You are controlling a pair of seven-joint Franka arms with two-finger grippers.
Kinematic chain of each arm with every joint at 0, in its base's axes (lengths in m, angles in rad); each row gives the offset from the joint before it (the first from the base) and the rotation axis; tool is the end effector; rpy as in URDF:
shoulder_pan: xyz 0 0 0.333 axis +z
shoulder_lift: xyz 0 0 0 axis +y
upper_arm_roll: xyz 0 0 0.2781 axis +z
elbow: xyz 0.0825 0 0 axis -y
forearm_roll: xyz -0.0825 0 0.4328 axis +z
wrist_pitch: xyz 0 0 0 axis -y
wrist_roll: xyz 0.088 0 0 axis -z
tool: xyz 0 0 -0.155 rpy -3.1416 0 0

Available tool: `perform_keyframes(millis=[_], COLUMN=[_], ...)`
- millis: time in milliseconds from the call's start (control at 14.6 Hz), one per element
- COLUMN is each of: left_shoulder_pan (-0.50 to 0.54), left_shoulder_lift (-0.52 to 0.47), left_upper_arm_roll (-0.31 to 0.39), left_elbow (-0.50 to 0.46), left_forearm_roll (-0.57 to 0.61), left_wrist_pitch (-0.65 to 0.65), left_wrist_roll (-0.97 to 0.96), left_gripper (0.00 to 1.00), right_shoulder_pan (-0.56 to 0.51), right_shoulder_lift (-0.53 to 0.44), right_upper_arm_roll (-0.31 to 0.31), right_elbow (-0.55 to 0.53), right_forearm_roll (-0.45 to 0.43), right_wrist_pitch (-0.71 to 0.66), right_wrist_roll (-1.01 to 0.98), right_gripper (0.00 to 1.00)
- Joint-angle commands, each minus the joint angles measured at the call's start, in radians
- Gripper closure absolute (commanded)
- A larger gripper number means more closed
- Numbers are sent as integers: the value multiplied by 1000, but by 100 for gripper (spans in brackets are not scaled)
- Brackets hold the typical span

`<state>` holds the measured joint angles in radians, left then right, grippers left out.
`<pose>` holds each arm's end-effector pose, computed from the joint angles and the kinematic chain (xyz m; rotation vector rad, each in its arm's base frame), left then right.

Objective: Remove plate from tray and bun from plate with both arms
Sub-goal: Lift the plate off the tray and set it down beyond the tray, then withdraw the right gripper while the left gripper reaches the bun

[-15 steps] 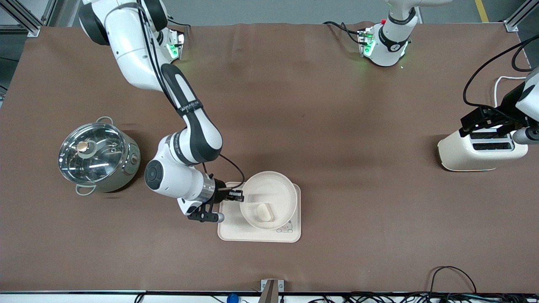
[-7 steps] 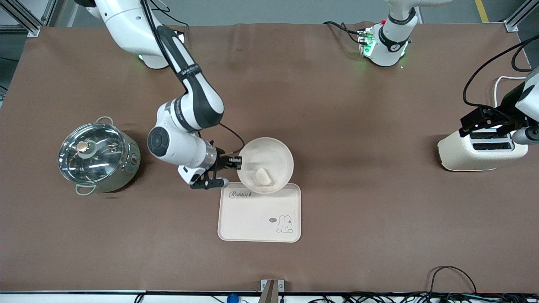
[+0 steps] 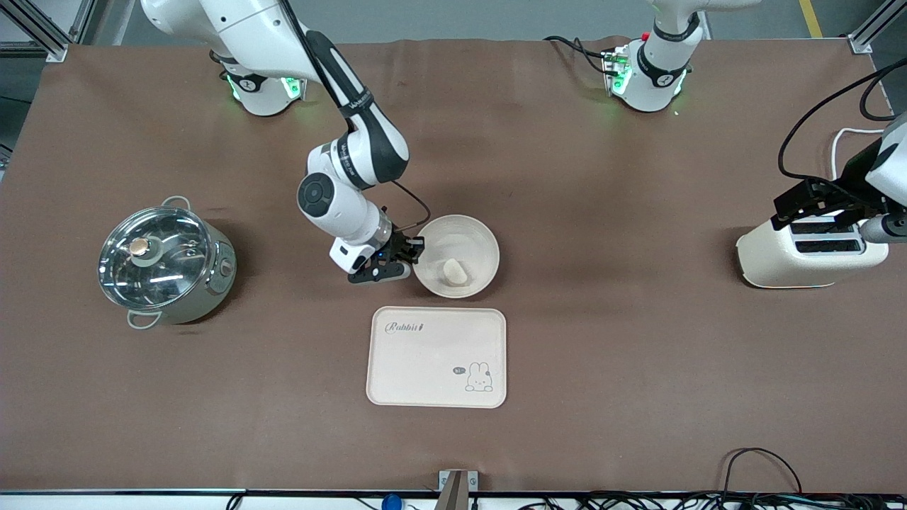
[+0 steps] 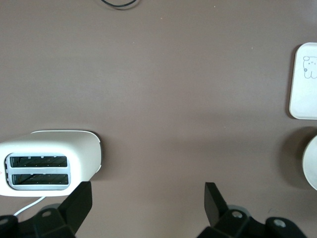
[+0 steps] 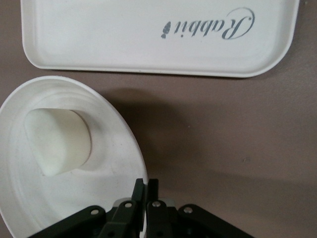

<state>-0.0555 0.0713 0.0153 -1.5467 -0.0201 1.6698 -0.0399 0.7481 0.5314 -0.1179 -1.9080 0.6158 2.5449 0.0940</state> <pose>0.6336 -0.0286 0.5163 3.1196 0.0017 0.0796 0.5307 0.3942 0.1126 -2.8068 -0.0868 0.0036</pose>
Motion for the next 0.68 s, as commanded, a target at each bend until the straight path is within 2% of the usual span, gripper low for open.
perform_keyframes(millis=[0, 274, 342, 411, 547, 616], left_shoulder_pan=[-6, -1, 0, 0, -1, -4], left_shoulder_lift=[5, -4, -13, -19, -13, -7], left_upper_arm_roll=[-9, -67, -83, -107, -200, -259], left_elbow=[13, -6, -28, -38, -58, -73], left_forearm_roll=[16, 9, 3, -1, -3, 3], left_wrist_pitch=[-28, -114, -114, -114, -69, -18], left_wrist_roll=[4, -27, -75, -136, -249, -340], left_gripper=[0, 0, 0, 0, 0, 0], right_shoulder_pan=[14, 14, 14, 11, 5, 7], right_shoulder_lift=[18, 70, 73, 79, 79, 78], right_upper_arm_roll=[0, 0, 0, 0, -2, -2], right_elbow=[-17, -5, 1, 4, 7, 9], right_forearm_roll=[13, 50, 73, 81, 84, 84], right_wrist_pitch=[32, 78, 77, 74, 66, 68], right_wrist_roll=[-7, 3, 3, 3, 6, 6], right_gripper=[99, 99, 95, 79, 0, 0])
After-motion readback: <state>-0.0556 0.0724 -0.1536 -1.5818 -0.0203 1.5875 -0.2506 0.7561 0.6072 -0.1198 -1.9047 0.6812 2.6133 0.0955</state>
